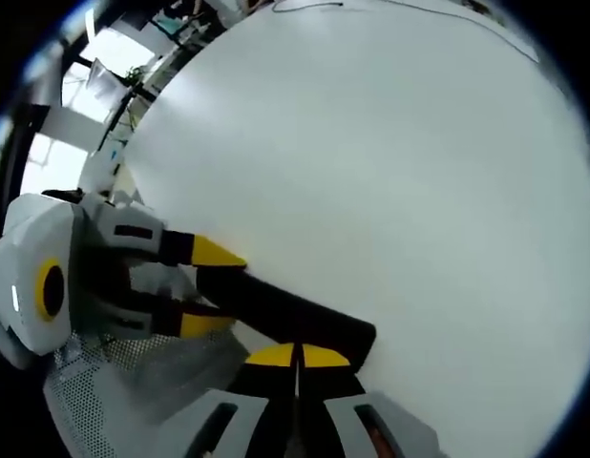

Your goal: Press the specified remote control buttons in sequence, fully releasing each button before pressing the next.

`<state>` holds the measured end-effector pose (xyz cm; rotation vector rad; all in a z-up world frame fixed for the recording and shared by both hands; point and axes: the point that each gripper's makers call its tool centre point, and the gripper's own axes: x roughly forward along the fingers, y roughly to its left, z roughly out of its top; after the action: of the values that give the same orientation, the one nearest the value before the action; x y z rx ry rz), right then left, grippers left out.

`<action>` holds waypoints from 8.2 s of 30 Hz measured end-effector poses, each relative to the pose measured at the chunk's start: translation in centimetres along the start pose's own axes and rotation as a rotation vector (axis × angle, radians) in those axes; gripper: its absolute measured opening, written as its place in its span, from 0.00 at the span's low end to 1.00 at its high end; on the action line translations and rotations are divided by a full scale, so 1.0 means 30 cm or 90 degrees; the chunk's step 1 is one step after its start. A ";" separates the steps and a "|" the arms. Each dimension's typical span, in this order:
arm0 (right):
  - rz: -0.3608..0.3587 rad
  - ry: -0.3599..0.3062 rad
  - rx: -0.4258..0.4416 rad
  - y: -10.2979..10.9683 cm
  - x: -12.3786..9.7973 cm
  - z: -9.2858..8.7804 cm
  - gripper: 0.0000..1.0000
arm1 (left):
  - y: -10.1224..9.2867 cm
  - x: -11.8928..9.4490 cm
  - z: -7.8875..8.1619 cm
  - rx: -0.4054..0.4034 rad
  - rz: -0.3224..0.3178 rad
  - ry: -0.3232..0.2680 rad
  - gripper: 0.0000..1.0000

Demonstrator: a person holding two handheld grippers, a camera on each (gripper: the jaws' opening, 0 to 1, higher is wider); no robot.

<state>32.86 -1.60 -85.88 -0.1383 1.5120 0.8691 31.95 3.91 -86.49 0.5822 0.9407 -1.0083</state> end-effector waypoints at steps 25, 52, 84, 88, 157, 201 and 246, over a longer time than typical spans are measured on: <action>-0.028 -0.027 -0.039 -0.003 -0.007 0.037 0.00 | 0.000 0.001 0.004 0.005 -0.001 0.001 0.26; -0.039 -0.035 -0.081 -0.001 0.000 0.050 0.00 | 0.001 0.006 0.009 0.013 -0.006 0.004 0.26; -0.037 -0.071 -0.118 0.040 0.014 0.093 0.00 | -0.008 0.012 0.020 0.017 -0.006 -0.013 0.25; -0.034 -0.099 -0.143 0.051 0.011 0.118 0.00 | -0.011 0.013 0.023 0.015 -0.007 -0.014 0.25; -0.004 -0.023 -0.076 0.056 0.021 0.041 0.00 | -0.015 0.020 0.036 0.001 -0.002 -0.030 0.26; -0.005 -0.002 -0.070 0.063 0.023 0.023 0.00 | -0.017 0.023 0.043 -0.002 -0.004 -0.045 0.26; 0.005 0.037 -0.053 0.066 0.029 -0.015 0.00 | -0.016 0.025 0.046 -0.003 -0.003 -0.051 0.27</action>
<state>31.22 -0.12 -85.87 -0.2204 1.5321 0.9417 32.20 2.27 -86.44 0.5322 0.8729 -1.0256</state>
